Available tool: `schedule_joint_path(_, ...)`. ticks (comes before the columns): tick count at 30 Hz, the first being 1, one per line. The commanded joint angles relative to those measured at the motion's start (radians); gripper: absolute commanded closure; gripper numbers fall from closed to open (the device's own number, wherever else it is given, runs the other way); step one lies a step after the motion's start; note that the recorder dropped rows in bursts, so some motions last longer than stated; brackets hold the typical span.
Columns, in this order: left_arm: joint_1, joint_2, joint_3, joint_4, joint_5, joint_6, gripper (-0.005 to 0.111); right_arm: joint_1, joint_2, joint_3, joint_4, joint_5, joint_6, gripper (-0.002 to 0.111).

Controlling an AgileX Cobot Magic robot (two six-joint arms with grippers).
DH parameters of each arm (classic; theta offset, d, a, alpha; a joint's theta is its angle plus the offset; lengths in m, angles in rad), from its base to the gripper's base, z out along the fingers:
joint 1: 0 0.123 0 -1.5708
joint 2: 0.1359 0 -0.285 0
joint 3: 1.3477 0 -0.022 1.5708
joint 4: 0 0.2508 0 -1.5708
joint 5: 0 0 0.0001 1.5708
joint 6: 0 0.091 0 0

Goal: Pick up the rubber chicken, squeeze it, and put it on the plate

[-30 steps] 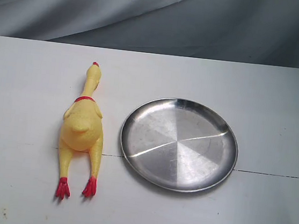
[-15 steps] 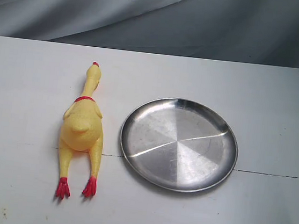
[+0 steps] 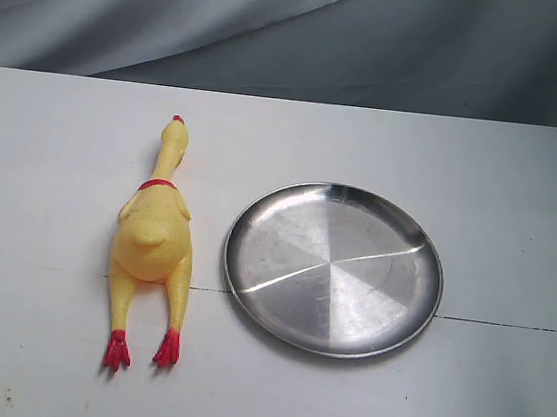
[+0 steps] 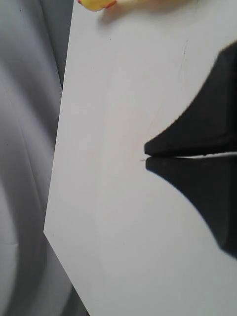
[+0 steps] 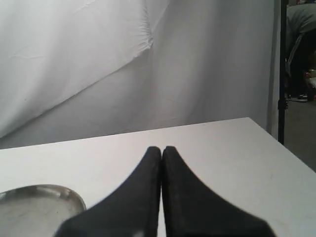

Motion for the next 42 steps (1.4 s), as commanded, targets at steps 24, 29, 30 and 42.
schedule_joint_path(24,0.001,-0.004,0.005,-0.004,-0.018,0.0,0.107,0.015,0.45,-0.695,-0.01,0.164,-0.074,0.108)
schedule_joint_path(29,0.001,-0.004,0.005,-0.004,-0.018,0.0,0.107,0.159,0.68,-0.786,0.122,0.373,-0.143,0.108)
schedule_joint_path(30,0.001,-0.004,0.005,-0.004,-0.018,0.0,0.107,0.187,0.714,-0.784,0.157,0.396,-0.166,0.108)
schedule_joint_path(42,0.001,-0.004,0.005,-0.004,-0.018,0.0,0.107,0.365,1.099,-0.784,0.242,0.451,-0.244,0.108)
